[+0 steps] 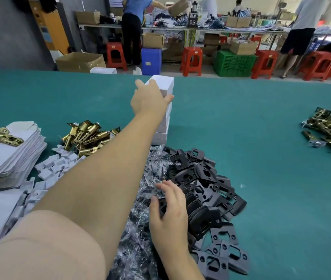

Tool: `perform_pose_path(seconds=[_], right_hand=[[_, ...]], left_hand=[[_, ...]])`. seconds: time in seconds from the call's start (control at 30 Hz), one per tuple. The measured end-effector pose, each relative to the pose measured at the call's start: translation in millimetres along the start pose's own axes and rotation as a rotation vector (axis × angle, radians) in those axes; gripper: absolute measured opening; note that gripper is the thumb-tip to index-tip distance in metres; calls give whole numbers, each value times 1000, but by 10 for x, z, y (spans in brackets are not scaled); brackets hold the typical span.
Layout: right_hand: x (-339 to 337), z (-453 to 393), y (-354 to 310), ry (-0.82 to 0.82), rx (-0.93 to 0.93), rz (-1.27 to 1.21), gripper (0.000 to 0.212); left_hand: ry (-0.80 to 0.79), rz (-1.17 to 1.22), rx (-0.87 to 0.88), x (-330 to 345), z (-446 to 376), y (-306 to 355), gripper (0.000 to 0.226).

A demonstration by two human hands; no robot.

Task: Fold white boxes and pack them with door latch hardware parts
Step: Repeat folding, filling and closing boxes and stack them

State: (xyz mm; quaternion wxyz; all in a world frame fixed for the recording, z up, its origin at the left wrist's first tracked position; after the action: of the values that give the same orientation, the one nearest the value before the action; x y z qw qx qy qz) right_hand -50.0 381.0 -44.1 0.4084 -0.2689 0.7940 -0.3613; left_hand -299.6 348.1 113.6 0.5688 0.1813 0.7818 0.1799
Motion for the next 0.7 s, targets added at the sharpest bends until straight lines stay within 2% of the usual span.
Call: perform_pose_path(seconds=[0.33, 0.47, 0.6, 0.67, 0.7], right_hand=[[30, 19, 8, -26, -9, 20, 24], [17, 1, 13, -24, -21, 27, 22], [8, -4, 14, -34, -19, 31, 21], [10, -18, 11, -45, -17, 39, 20], [16, -28, 9, -52, -17, 44, 20]], left_hand=[[3, -131, 3, 32, -113, 25, 66], [14, -203, 55, 2, 7, 81, 79], [140, -63, 232, -359, 551, 13, 55], [122, 20, 269, -494, 959, -233, 28], [90, 5, 261, -513, 1137, -418, 30]])
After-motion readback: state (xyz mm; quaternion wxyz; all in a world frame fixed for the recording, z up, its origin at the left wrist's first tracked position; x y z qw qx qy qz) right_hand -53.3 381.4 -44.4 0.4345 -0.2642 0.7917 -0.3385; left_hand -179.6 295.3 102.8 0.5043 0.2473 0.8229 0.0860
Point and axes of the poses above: each hand's wrist, its own z-axis away from the middle knuckle, its own x-axis out of the palm, y = z × x, the point moved 9 cm from there along -z, towards the middle knuckle, and after that the axes turned 5 degrees about -x, right-handed, at the moved point
